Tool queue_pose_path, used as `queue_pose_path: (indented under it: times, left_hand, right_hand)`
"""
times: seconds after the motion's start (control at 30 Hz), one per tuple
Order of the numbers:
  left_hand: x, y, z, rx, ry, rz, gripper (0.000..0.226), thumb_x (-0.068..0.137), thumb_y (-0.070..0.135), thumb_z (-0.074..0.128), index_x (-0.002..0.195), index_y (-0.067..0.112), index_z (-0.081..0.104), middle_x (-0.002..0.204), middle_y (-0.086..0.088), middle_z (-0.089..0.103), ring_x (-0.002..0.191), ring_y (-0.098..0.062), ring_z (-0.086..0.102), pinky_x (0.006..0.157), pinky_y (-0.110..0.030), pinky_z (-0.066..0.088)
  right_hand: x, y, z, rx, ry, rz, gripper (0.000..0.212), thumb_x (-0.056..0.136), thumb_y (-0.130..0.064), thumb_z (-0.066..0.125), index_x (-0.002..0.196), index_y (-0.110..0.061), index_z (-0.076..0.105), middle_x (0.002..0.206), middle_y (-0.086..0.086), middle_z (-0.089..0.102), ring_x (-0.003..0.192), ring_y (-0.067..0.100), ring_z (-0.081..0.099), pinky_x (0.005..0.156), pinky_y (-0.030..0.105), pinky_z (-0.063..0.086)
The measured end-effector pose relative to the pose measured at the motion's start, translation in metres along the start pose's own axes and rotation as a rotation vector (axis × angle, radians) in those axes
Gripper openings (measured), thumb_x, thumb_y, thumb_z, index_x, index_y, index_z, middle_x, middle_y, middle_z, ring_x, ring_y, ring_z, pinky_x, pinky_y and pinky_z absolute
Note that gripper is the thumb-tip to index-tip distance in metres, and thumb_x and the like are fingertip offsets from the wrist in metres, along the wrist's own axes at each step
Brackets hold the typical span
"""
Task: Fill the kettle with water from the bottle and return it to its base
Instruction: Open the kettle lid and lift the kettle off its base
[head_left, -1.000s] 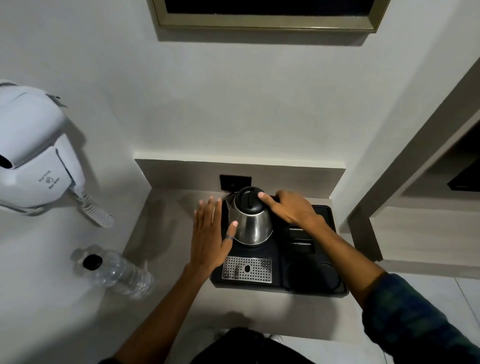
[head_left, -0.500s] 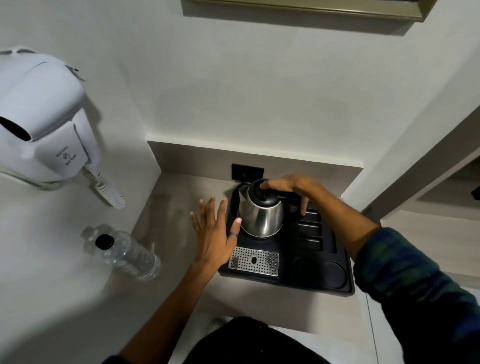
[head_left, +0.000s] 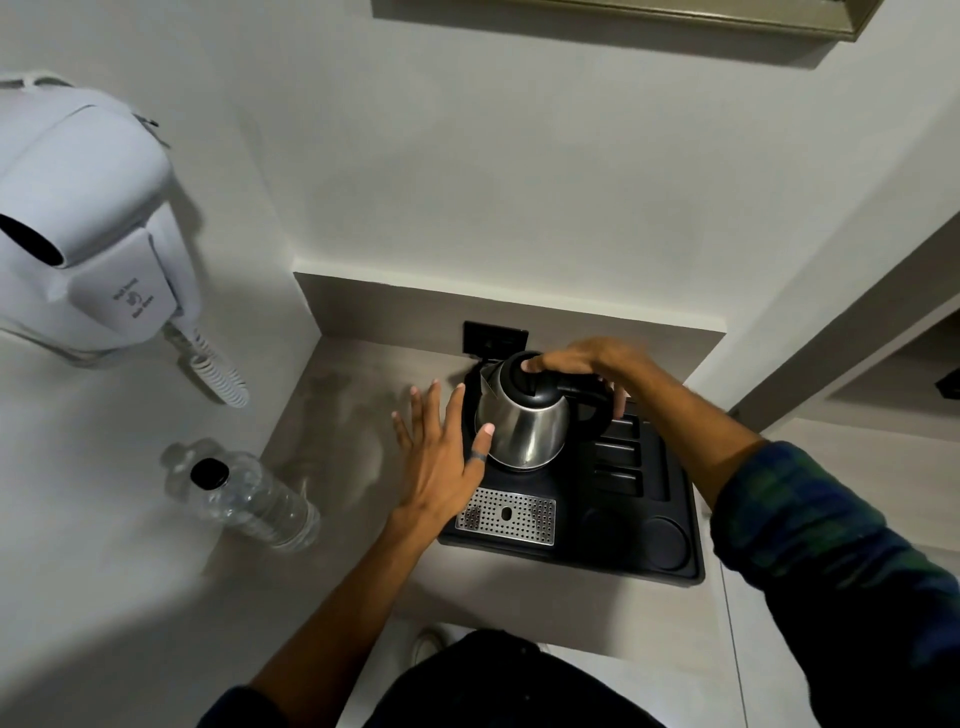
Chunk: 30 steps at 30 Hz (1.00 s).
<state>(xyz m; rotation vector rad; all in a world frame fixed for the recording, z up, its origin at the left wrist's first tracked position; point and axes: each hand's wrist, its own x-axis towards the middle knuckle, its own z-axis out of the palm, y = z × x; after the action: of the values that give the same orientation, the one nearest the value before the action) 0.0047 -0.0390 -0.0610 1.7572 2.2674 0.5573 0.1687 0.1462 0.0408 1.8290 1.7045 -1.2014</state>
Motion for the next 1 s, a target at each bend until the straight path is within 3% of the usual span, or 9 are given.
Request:
queue_pose_path:
  times: [0.03, 0.1, 0.2, 0.4, 0.5, 0.67, 0.77, 0.83, 1.0]
  left_hand:
    - [0.000, 0.000, 0.000, -0.004, -0.004, -0.001, 0.075, 0.100, 0.065, 0.021, 0.161, 0.020, 0.024, 0.172, -0.014, 0.011, 0.160, -0.038, -0.002, 0.125, -0.066, 0.005]
    - [-0.001, 0.000, 0.001, -0.014, -0.012, -0.007, 0.074, 0.101, 0.063, 0.024, 0.161, 0.020, 0.024, 0.172, -0.013, 0.011, 0.160, -0.038, -0.001, 0.125, -0.066, 0.005]
    - [-0.003, -0.001, 0.003, -0.023, -0.012, -0.017, 0.073, 0.102, 0.063, 0.025, 0.161, 0.020, 0.024, 0.171, -0.013, 0.012, 0.160, -0.038, 0.001, 0.125, -0.067, 0.005]
    - [-0.003, -0.003, 0.003, -0.021, -0.011, -0.016, 0.076, 0.100, 0.065, 0.020, 0.161, 0.021, 0.022, 0.171, -0.013, 0.012, 0.159, -0.038, 0.001, 0.125, -0.067, 0.003]
    - [-0.001, -0.002, 0.002, -0.016, 0.011, -0.003, 0.077, 0.099, 0.066, 0.019, 0.160, 0.020, 0.024, 0.171, -0.012, 0.015, 0.159, -0.038, 0.003, 0.125, -0.067, 0.006]
    - [0.002, -0.003, 0.000, 0.043, 0.032, 0.066, 0.078, 0.101, 0.067, 0.018, 0.163, 0.020, 0.018, 0.172, -0.012, 0.013, 0.160, -0.034, 0.000, 0.128, -0.060, 0.005]
    - [0.003, -0.007, -0.002, 0.085, 0.036, 0.084, 0.078, 0.102, 0.067, 0.019, 0.164, 0.020, 0.016, 0.172, -0.011, 0.011, 0.160, -0.033, -0.002, 0.129, -0.056, 0.004]
    - [0.000, -0.010, -0.004, 0.097, 0.030, 0.077, 0.078, 0.102, 0.068, 0.018, 0.163, 0.020, 0.016, 0.172, -0.012, 0.012, 0.160, -0.034, -0.001, 0.129, -0.056, 0.005]
    - [-0.009, -0.015, -0.008, 0.185, 0.047, 0.077, 0.080, 0.102, 0.069, 0.018, 0.164, 0.020, 0.010, 0.173, -0.014, 0.007, 0.160, -0.034, -0.002, 0.129, -0.055, 0.004]
  right_hand:
    - [0.000, 0.001, 0.000, -0.018, 0.005, 0.010, 0.097, 0.073, -0.082, 0.065, 0.142, -0.016, 0.050, 0.133, 0.023, 0.060, 0.077, 0.041, 0.062, 0.046, 0.044, 0.058]
    - [0.002, 0.003, -0.001, 0.004, -0.047, 0.017, 0.098, 0.071, -0.085, 0.063, 0.138, -0.016, 0.051, 0.108, 0.019, 0.066, 0.083, 0.042, 0.067, 0.048, 0.050, 0.062]
    - [0.006, 0.009, -0.001, 0.087, -0.087, 0.009, 0.095, 0.067, -0.082, 0.067, 0.134, -0.018, 0.049, 0.112, 0.019, 0.064, 0.104, 0.043, 0.068, 0.057, 0.059, 0.064]
    - [0.010, 0.009, 0.003, 0.089, -0.098, -0.004, 0.093, 0.067, -0.077, 0.060, 0.138, -0.018, 0.047, 0.124, 0.022, 0.061, 0.115, 0.050, 0.064, 0.055, 0.066, 0.061]
    - [0.011, 0.011, -0.005, 0.128, -0.136, -0.044, 0.089, 0.068, -0.077, 0.061, 0.132, -0.017, 0.049, 0.122, 0.024, 0.060, 0.114, 0.049, 0.064, 0.062, 0.070, 0.061]
    - [0.012, 0.029, -0.021, 0.125, -0.164, -0.082, 0.100, 0.055, -0.089, 0.059, 0.108, -0.005, 0.065, 0.119, 0.023, 0.068, 0.110, 0.043, 0.065, 0.078, 0.056, 0.063]
    - [0.014, 0.045, -0.023, 0.005, -0.124, -0.164, 0.111, 0.052, -0.101, 0.043, 0.106, -0.008, 0.069, 0.124, 0.013, 0.070, 0.122, 0.035, 0.060, 0.104, 0.054, 0.044]
    - [0.016, 0.053, -0.021, 0.012, -0.139, -0.247, 0.111, 0.058, -0.102, 0.034, 0.104, -0.010, 0.075, 0.116, 0.013, 0.077, 0.120, 0.033, 0.062, 0.109, 0.055, 0.032]
    - [0.027, 0.079, -0.009, 0.248, -0.186, -0.399, 0.115, 0.063, -0.101, 0.044, 0.112, -0.002, 0.074, 0.105, 0.026, 0.078, 0.105, 0.042, 0.073, 0.111, 0.052, 0.046]
